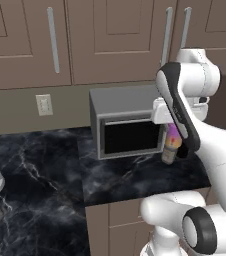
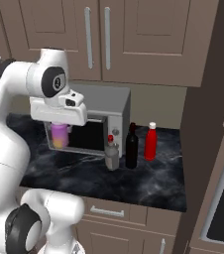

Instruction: Move the drinks to the dining counter.

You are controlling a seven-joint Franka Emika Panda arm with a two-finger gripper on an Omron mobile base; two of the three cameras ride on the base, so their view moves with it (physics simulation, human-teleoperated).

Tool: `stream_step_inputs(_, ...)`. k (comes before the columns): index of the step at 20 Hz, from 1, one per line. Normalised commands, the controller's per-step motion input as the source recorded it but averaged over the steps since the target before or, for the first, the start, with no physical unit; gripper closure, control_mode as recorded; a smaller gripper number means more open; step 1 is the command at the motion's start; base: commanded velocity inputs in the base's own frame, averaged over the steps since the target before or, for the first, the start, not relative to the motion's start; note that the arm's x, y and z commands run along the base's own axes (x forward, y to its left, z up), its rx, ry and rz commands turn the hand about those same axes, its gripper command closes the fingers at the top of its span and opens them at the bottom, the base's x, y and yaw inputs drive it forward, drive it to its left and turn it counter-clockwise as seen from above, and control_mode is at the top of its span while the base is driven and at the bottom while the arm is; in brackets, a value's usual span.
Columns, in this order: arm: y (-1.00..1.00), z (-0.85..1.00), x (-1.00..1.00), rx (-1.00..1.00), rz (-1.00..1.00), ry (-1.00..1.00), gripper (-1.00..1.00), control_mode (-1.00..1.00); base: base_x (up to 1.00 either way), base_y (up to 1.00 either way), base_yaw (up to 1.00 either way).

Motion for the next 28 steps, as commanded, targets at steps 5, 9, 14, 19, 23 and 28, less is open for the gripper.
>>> stream_step_inputs(5,0.0,0.11,0.0,-0.02,0.0,0.06,1.0,-1.0,0.0,0.0,0.0)
stream_step_inputs(9,0.02,0.0,-0.04,-0.05,0.02,-0.02,1.0,-1.0,0.0,0.0,0.0)
stream_step_inputs(14,0.05,0.0,-0.09,-0.02,0.04,-0.07,1.0,-1.0,0.0,0.0,0.0)
stream_step_inputs(19,0.0,0.0,-0.05,0.0,0.01,-0.08,1.0,-1.0,0.0,0.0,0.0)
stream_step_inputs(23,0.0,0.0,0.0,0.0,0.0,-0.01,1.0,-1.0,0.0,0.0,0.0)
stream_step_inputs(28,0.0,0.0,0.0,0.0,0.0,0.0,1.0,1.0,-0.19,-0.12,-0.05)
